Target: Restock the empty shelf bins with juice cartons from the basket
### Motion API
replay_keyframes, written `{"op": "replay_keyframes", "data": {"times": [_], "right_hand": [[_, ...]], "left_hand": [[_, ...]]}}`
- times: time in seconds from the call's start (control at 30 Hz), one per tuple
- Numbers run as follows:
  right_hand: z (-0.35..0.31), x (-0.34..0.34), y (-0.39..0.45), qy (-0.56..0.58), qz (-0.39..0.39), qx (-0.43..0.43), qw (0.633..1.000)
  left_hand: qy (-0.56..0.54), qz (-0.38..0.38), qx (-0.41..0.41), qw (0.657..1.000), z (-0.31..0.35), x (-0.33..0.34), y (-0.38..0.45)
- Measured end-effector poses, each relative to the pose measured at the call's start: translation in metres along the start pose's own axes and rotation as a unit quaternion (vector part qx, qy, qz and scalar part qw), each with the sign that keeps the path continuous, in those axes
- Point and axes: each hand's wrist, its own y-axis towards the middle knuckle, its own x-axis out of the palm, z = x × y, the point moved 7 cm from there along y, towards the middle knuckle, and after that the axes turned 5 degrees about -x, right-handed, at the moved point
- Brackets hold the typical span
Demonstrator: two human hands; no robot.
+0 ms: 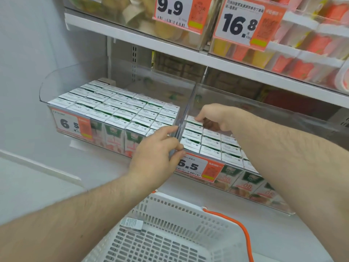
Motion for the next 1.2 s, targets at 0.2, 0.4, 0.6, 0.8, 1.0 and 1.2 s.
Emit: {"op": "replay_keyframes", "data": {"times": [0.2, 0.4, 0.6, 0.8, 1.0, 1.2], "right_hand": [[-0.002, -0.001, -0.007, -0.115, 0.044, -0.018, 0.992], [-0.031, -0.017, -0.065, -0.235, 0.244, -0.178, 0.924], [-0.054, 0.063, -0.189, -0.133, 0.324, -0.574, 0.740], [0.025, 0.190, -0.154, -0.097, 0.133, -0.469, 0.868], [0.139, 0.292, -0.065, -0.198, -0.071, -0.232, 0.950], [0.209, 0.379, -0.014, -0.189, -0.177, -0.084, 0.962]], "left_hand": [[0.002, -0.036, -0.020, 0.999, 0.000, -0.003, -0.002], [0.023, 0.021, 0.096, 0.995, 0.009, -0.033, -0.014], [0.076, -0.174, 0.000, 0.982, -0.032, -0.016, -0.047], [0.154, -0.455, -0.155, 0.863, -0.099, 0.011, -0.101], [0.122, -0.440, -0.228, 0.860, -0.130, 0.021, -0.116], [0.072, -0.471, -0.313, 0.822, -0.160, 0.042, -0.145]]}}
